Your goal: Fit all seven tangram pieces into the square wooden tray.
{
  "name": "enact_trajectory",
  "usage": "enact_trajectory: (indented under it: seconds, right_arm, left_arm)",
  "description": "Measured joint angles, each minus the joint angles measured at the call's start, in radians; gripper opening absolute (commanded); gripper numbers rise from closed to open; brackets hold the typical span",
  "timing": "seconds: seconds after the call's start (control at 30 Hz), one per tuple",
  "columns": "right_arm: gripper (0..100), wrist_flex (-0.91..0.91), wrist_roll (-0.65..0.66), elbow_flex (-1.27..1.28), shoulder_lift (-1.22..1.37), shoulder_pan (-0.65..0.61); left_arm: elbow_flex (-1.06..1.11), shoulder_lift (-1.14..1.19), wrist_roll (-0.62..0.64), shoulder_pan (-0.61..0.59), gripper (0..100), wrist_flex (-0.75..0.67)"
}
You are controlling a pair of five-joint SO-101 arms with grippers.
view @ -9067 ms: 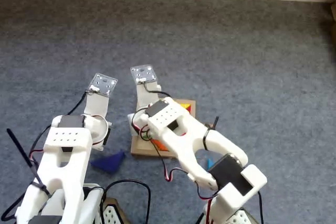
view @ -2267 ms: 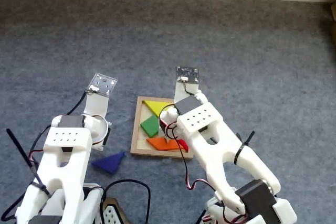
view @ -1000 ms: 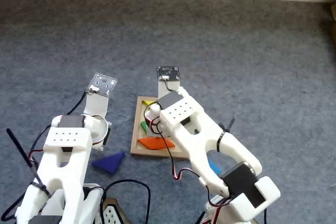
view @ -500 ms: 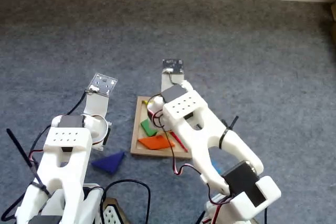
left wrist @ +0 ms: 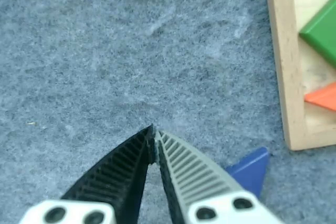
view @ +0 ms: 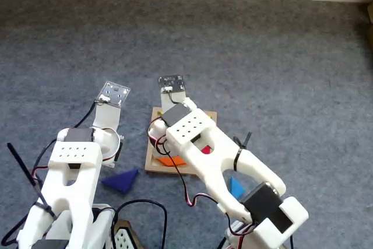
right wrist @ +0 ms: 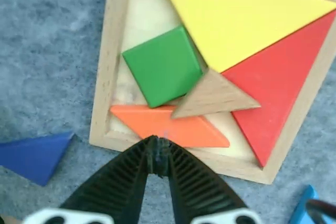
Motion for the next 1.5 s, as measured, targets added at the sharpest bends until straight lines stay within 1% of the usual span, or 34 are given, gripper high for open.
enact_trajectory:
  seconds: [0.27, 0.37, 0.6, 0.8, 0.97, 1.03, 1.2, 1.27, 1.4, 1.5]
  right_arm:
    - [0.4, -0.167, 0.0, 0.172, -0.002, 0.012]
    - [0.4, -0.204, 0.0, 0.199, -0.006, 0.046]
    - [0.4, -0.222, 0.064, 0.279, -0.023, 0.132]
    - [0.4, -0.222, 0.068, 0.322, -0.025, 0.163]
    - [0.4, -0.222, 0.074, 0.327, -0.026, 0.212]
    - [0.4, -0.209, 0.074, 0.327, -0.026, 0.229]
    - [0.4, -0.066, 0.147, 0.325, -0.026, 0.259]
    - [0.4, -0.026, 0.158, 0.325, -0.026, 0.269]
    - [0.4, -0.002, 0.161, 0.328, -0.026, 0.269]
    - [0.4, 0.002, 0.161, 0.33, -0.074, 0.269]
  left_arm:
    - [0.0, 0.0, 0.0, 0.0, 1, 0.0]
    - [0.0, 0.0, 0.0, 0.0, 1, 0.0]
    - [0.0, 0.0, 0.0, 0.0, 1, 0.0]
    - [0.0, 0.0, 0.0, 0.0, 1, 0.0]
    - [0.0, 0.0, 0.0, 0.0, 1, 0.0]
    - [0.0, 0.0, 0.0, 0.0, 1, 0.0]
    - [0.0, 0.0, 0.0, 0.0, 1, 0.0]
    - [0.0, 0.0, 0.0, 0.0, 1, 0.0]
    - [0.0, 0.0, 0.0, 0.0, 1, 0.0]
    - [0.0, 0.0, 0.0, 0.0, 1, 0.0]
